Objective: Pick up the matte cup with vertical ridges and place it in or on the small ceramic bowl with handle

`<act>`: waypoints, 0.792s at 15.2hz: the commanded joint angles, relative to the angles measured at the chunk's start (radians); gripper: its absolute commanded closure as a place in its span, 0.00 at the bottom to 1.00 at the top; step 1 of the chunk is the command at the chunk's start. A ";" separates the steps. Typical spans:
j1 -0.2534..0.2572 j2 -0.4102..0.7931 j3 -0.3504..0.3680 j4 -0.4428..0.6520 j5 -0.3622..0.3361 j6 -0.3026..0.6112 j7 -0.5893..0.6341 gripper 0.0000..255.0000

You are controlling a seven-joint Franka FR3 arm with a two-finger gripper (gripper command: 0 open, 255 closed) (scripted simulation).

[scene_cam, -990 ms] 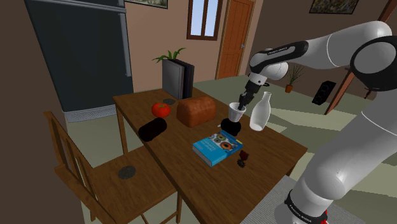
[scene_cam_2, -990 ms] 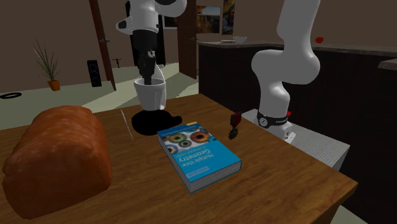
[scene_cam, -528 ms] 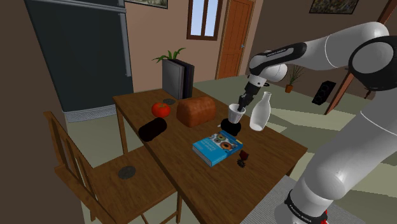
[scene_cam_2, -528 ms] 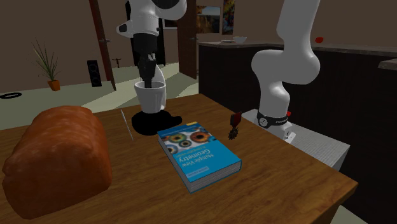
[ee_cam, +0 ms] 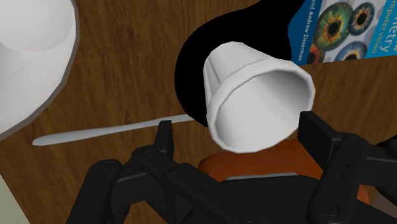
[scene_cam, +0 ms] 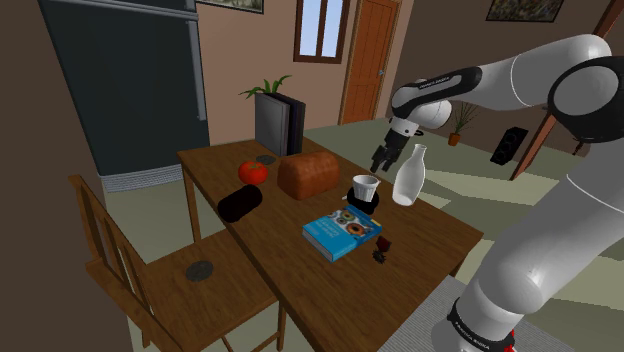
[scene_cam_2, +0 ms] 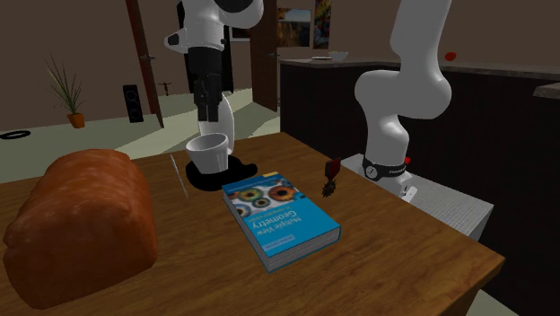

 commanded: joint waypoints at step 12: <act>-0.015 -0.046 -0.004 0.083 -0.036 -0.124 0.024 0.00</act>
